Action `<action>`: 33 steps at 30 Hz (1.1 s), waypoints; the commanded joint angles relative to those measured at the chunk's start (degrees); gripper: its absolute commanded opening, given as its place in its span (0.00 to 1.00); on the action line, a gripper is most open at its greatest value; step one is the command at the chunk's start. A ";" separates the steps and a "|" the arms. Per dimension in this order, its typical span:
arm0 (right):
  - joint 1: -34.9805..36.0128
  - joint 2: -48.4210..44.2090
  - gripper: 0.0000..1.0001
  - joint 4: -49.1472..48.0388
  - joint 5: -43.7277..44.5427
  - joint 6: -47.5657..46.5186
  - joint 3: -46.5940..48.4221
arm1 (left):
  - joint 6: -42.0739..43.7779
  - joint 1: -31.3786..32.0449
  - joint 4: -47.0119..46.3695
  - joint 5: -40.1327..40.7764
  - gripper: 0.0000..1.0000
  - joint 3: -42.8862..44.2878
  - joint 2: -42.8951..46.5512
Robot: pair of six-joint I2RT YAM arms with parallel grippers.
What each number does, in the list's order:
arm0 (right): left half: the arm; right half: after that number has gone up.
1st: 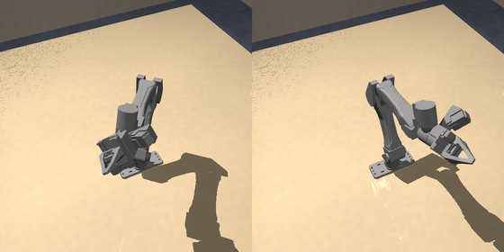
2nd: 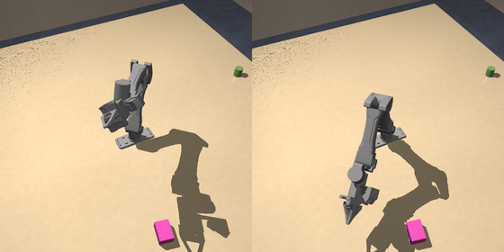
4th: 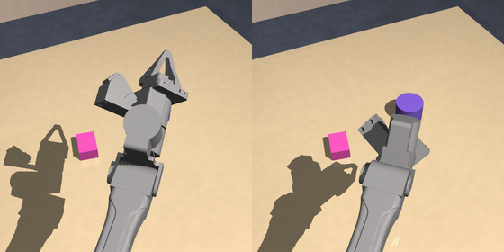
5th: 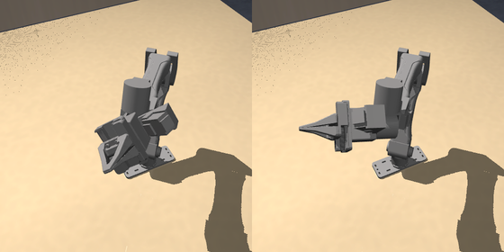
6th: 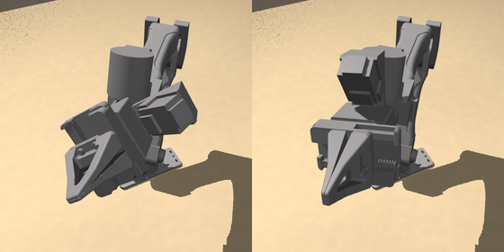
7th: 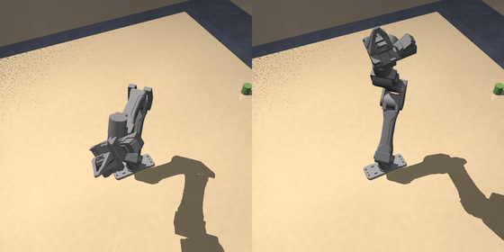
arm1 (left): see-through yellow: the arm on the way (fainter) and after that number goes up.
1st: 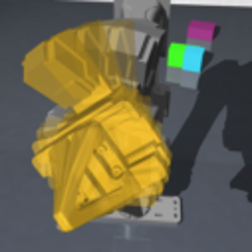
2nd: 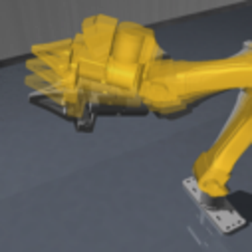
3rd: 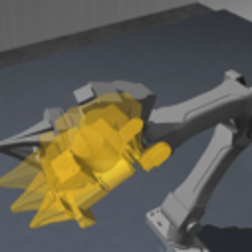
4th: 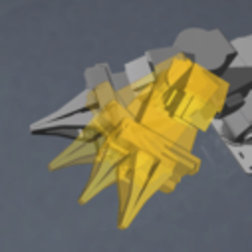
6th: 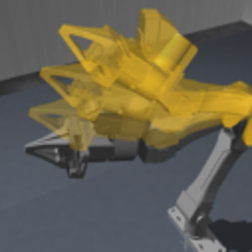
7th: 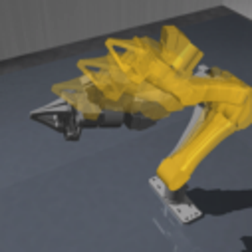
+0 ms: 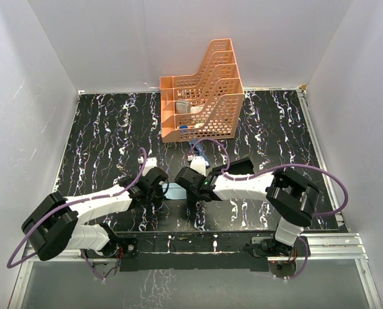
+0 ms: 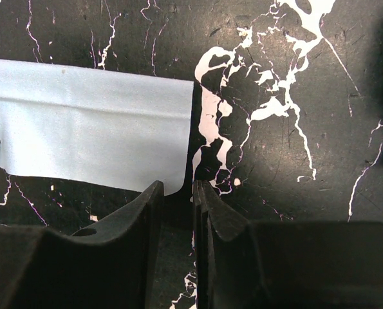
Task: Organize the sunglasses
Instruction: Pick up the glasses cleaning cloth from the center of the board.
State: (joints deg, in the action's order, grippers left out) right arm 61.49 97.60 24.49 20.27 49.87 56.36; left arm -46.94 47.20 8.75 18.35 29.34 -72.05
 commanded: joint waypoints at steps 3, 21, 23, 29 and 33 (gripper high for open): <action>0.29 0.40 0.24 0.44 1.63 0.73 -0.35 | -0.08 0.43 2.58 -3.96 0.00 -1.98 0.13; -0.70 1.69 0.24 0.89 2.64 -0.35 -0.48 | -0.44 0.39 2.36 -4.23 0.00 -2.47 0.40; -1.18 1.50 0.24 0.17 1.97 -0.38 -1.03 | -0.44 0.37 2.47 -4.16 0.00 -2.57 0.62; -1.22 3.98 0.23 1.88 2.79 -0.82 0.21 | -0.44 0.40 2.38 -4.26 0.00 -2.71 0.68; -1.06 5.14 0.21 2.43 2.72 -0.82 0.81 | -0.45 0.37 2.40 -4.16 0.00 -2.73 0.77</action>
State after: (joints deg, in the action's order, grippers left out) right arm 60.64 99.13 24.23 22.50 49.32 57.43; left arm -47.00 47.20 7.31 17.52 28.34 -71.31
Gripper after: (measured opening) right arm 0.215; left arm 0.007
